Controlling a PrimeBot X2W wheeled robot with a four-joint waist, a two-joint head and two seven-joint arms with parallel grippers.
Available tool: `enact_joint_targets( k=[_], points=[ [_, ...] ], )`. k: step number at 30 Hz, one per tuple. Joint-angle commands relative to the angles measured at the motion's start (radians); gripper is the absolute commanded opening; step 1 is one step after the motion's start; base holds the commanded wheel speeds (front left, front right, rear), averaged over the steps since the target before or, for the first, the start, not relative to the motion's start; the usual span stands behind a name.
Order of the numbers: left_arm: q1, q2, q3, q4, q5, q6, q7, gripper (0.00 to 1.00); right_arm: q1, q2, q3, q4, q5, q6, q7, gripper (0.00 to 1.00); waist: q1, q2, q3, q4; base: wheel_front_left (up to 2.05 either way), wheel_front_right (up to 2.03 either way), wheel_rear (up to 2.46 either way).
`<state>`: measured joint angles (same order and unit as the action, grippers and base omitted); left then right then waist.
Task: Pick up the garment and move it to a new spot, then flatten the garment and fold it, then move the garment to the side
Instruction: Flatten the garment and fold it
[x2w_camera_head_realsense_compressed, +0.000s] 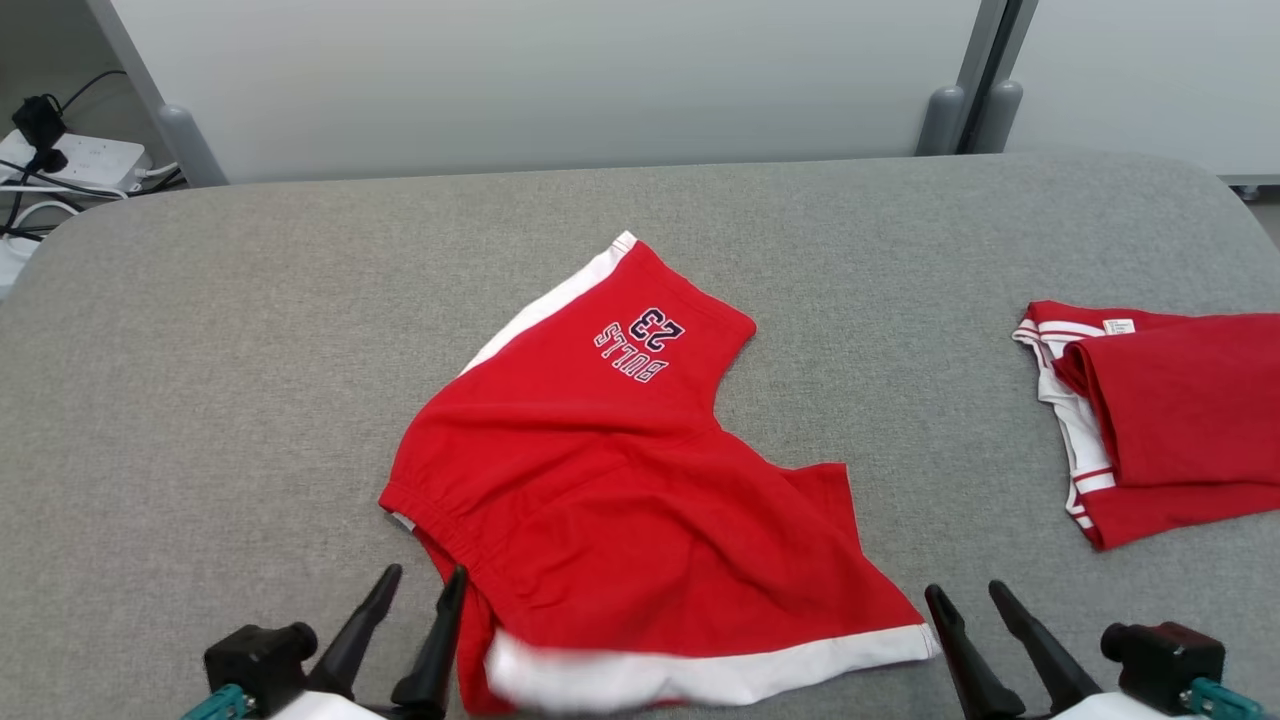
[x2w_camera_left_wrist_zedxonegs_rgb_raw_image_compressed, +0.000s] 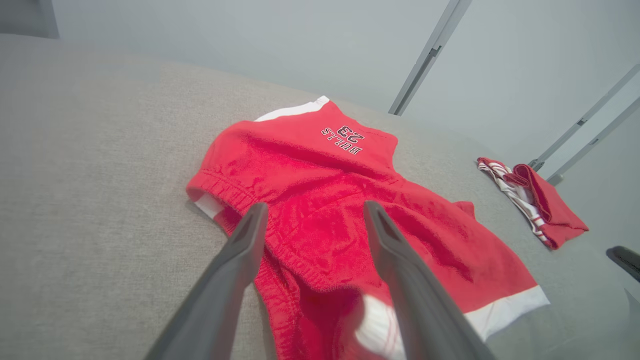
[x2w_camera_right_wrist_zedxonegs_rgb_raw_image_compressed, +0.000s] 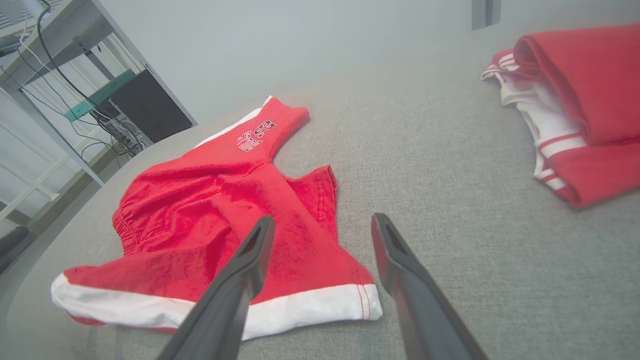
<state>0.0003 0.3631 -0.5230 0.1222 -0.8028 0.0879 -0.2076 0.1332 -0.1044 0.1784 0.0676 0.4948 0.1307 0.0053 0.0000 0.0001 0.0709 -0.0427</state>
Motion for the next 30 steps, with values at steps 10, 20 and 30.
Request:
enact_joint_targets(
  k=[10, 20, 30],
  points=[
    [-0.018, 0.157, 0.162, -0.286, 0.13, 0.202, -0.016, 1.0, -0.134, -0.053, -0.06, -0.183, -0.137, 0.0, -0.128, 1.0, 0.0, -0.0001, -0.039, 0.035, 0.0, 0.0, 0.0],
    [0.118, 0.185, 0.172, -0.388, 0.167, 0.313, 0.007, 1.0, -0.073, -0.014, -0.081, -0.105, -0.283, 0.0, -0.17, 1.0, 0.0, -0.0001, -0.103, 0.054, 0.0, 0.0, 0.0],
    [0.173, 0.16, 0.174, -0.303, 0.135, 0.268, -0.028, 1.0, 0.02, 0.005, -0.082, -0.039, -0.288, 0.0, -0.189, 1.0, 0.0, -0.0001, -0.137, 0.041, 0.0, 0.0, 0.0]
  ],
)
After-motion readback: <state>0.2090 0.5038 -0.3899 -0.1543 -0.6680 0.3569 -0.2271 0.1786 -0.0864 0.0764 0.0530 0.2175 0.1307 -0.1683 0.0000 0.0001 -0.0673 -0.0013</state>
